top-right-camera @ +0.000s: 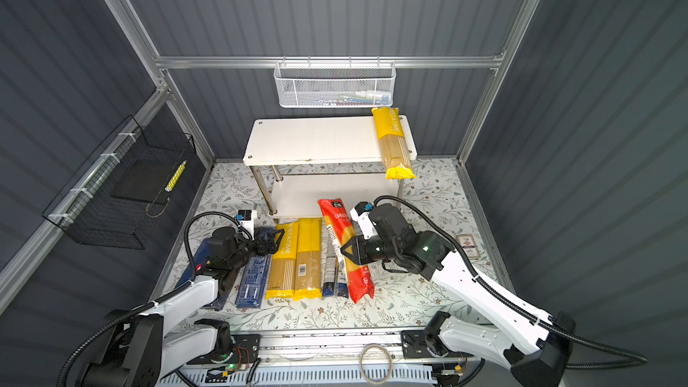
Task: Arrange pasta packages on shelves
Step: Place the pasta bag on the shelf.
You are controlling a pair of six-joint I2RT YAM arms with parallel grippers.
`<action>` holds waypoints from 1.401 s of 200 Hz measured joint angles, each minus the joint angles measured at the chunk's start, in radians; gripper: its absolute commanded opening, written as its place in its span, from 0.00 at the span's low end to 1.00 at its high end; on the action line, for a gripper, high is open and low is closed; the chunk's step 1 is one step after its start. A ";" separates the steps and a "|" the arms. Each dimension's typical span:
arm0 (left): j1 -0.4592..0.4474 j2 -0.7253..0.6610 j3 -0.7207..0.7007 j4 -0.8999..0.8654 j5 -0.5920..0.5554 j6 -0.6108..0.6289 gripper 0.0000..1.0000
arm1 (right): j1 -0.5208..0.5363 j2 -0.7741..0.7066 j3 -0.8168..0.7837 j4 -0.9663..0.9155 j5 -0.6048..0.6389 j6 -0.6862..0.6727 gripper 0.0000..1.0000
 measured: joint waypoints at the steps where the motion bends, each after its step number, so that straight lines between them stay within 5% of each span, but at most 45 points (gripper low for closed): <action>1: 0.000 0.000 0.000 0.000 0.000 0.000 1.00 | 0.000 0.000 0.001 -0.001 0.000 0.000 0.29; 131: 0.000 0.000 0.000 0.000 0.000 0.000 1.00 | -0.011 0.055 0.371 -0.180 0.065 -0.034 0.30; 280: 0.000 0.000 0.000 0.000 0.000 0.000 1.00 | -0.240 0.301 0.787 -0.294 0.098 -0.101 0.29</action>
